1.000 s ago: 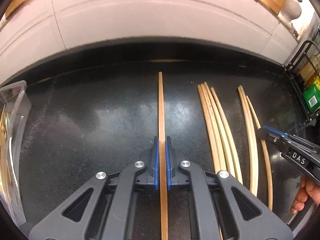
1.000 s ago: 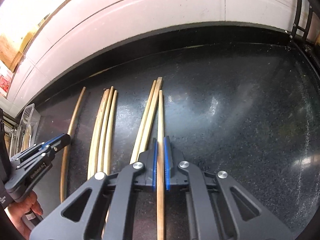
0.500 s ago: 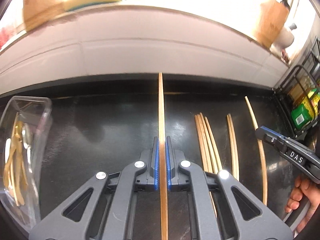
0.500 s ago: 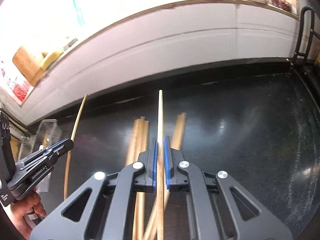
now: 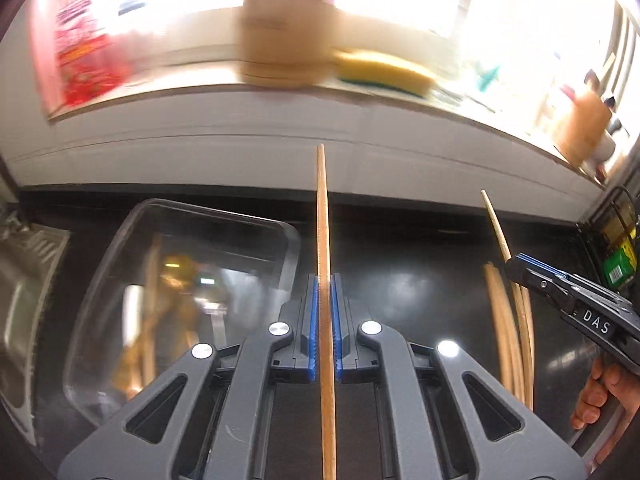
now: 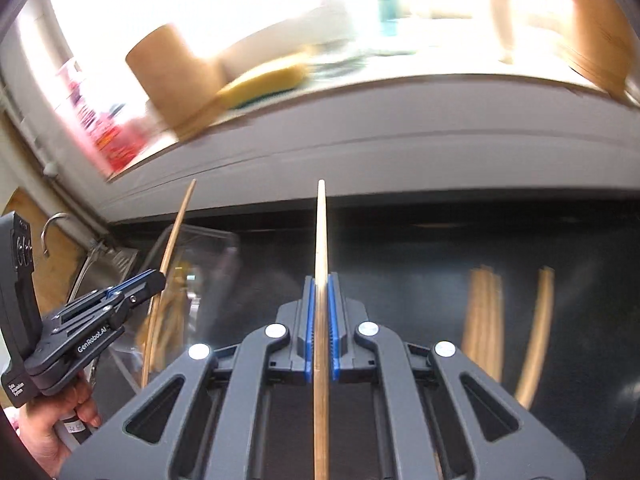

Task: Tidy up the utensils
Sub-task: 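Carry both chopsticks upright over the clear tray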

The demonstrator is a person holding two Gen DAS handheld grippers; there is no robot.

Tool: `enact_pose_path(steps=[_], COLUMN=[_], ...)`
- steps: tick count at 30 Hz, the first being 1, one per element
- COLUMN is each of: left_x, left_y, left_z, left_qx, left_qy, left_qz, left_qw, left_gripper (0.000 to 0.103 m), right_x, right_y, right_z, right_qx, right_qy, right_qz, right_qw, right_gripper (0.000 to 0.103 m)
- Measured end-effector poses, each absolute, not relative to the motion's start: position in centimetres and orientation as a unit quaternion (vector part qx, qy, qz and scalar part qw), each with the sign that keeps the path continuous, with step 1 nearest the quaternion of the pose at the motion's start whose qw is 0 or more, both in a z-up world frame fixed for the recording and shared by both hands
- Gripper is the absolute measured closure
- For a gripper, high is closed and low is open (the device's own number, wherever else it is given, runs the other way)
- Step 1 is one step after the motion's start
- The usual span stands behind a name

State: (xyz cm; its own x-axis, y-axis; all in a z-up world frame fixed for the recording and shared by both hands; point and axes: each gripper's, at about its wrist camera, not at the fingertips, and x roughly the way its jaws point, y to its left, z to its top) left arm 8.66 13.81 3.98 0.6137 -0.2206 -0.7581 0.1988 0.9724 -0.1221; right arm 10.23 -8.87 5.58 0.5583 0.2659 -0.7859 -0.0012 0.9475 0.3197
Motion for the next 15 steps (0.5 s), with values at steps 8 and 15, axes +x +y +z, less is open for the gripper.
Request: enact_pose_path(steps=[8,15], left_x=[8.9,9.5], left_y=[22.8,28.1], left_z=[4.1,3.7], left_qx=[-0.020,-0.025], left_qy=[0.421,0.422], left_qz=[-0.087,-0.065], left_qw=[0.903,0.904], left_gripper=[0.098,0.098], right_x=[13.2,14.5], right_y=[1.2,7.4], right_z=[6.9,6.4], right_qx=[0.119,0.124], right_qy=[0.458,0.468], right_qz=[0.122,0.138], right_qw=[0.872,0.864], right_gripper=[0.096,0.096])
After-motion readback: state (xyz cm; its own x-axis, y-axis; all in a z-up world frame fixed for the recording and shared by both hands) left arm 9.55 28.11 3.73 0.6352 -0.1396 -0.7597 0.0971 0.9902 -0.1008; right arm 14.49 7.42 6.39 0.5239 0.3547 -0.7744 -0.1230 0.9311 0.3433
